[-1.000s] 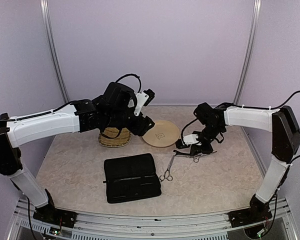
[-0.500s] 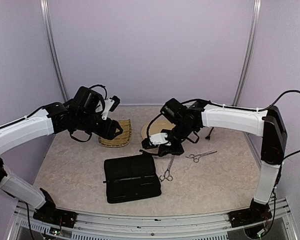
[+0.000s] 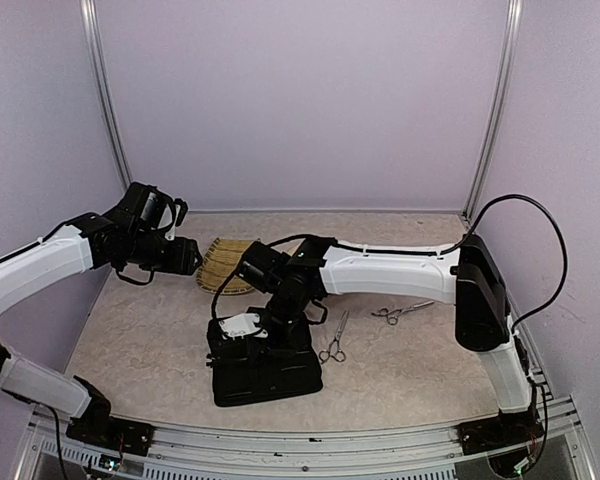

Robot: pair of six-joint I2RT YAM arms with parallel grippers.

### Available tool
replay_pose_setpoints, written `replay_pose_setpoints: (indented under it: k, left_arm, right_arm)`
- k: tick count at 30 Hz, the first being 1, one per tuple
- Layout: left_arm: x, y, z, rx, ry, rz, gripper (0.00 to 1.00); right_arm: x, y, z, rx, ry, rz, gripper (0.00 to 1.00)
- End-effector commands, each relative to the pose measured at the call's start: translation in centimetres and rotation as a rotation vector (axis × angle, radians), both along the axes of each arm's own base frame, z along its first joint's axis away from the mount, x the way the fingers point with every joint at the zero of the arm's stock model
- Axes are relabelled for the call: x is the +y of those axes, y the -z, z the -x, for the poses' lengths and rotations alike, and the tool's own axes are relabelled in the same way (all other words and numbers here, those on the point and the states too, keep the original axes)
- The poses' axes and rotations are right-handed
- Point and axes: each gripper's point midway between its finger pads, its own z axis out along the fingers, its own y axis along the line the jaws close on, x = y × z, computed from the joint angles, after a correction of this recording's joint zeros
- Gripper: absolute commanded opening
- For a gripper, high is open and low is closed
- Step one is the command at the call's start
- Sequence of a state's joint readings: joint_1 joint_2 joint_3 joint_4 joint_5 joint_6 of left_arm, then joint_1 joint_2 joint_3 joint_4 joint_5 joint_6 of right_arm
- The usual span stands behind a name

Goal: Sort the hair-cutting tools

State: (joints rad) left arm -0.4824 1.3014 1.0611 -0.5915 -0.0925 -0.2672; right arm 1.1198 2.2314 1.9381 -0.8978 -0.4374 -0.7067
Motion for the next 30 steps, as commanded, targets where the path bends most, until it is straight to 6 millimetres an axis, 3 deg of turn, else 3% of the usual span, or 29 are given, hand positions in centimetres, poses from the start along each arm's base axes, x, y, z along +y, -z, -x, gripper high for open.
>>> replay_pose_setpoints:
  k: [1, 13, 19, 30]
  left_arm:
    - [0.6, -1.7, -0.1, -0.054, -0.039, 0.015, 0.66]
    - [1.0, -2.7, 0.3, -0.084, -0.046, 0.026, 0.67]
    - [0.9, -2.8, 0.5, -0.086, -0.041, 0.039, 0.67]
    - [0.8, -2.3, 0.5, -0.079, -0.040, 0.035, 0.67]
  right_arm:
    - [1.4, 0.7, 2.2, 0.082, -0.008, 0.019, 0.00]
    - [5.6, 2.5, 2.5, 0.112, -0.011, 0.003, 0.00]
    - [5.4, 4.3, 2.4, 0.088, 0.001, 0.051, 0.00]
    - [4.8, 5.4, 1.8, 0.032, 0.021, 0.103, 0.00]
